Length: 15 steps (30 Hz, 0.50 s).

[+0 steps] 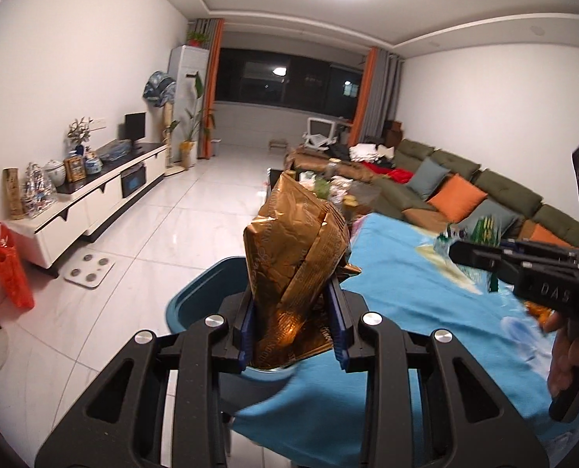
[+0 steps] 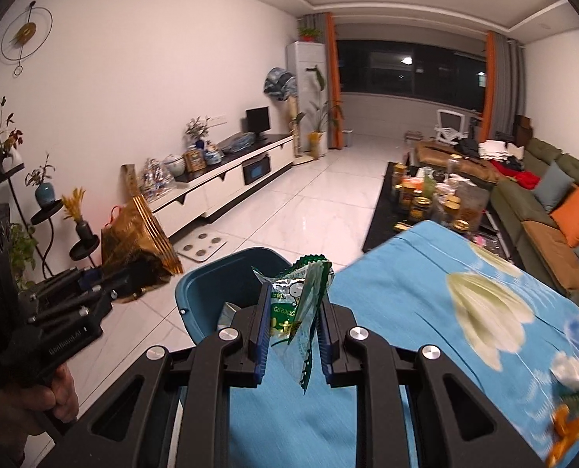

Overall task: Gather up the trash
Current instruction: 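Carry the gold and green wrappers in both grippers over the teal bin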

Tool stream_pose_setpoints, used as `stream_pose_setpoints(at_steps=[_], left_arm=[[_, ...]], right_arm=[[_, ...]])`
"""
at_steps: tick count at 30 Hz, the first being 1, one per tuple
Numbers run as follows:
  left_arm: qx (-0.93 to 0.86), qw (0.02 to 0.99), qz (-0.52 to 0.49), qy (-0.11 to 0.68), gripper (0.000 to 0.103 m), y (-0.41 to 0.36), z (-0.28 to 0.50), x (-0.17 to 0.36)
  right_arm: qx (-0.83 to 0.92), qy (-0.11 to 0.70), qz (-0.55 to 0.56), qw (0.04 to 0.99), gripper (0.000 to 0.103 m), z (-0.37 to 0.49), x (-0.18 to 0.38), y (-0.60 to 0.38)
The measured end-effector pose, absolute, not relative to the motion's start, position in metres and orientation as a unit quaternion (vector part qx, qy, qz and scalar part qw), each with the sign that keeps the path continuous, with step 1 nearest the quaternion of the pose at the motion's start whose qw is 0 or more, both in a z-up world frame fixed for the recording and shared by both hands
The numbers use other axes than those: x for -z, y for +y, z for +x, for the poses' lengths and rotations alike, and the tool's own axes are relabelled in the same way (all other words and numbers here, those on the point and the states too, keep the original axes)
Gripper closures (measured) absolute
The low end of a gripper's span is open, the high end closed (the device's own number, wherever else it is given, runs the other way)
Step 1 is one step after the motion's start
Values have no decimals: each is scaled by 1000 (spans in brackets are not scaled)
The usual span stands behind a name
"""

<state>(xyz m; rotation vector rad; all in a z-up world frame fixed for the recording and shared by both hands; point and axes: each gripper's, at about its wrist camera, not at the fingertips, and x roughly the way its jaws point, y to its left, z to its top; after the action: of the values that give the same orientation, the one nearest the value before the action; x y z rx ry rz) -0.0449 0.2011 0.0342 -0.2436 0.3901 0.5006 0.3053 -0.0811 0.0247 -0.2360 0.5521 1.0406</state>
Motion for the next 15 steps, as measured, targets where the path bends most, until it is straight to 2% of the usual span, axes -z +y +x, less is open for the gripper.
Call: stream_pose_setpoints(at_steps=[8, 15], left_arm=[[-263, 922, -134, 250, 72, 262, 2, -13], [-262, 908, -139, 296, 72, 285, 59, 16]], right_arm=[[-515, 301, -128, 792, 84, 332, -9, -13], [-514, 353, -149, 767, 84, 356, 16, 37]])
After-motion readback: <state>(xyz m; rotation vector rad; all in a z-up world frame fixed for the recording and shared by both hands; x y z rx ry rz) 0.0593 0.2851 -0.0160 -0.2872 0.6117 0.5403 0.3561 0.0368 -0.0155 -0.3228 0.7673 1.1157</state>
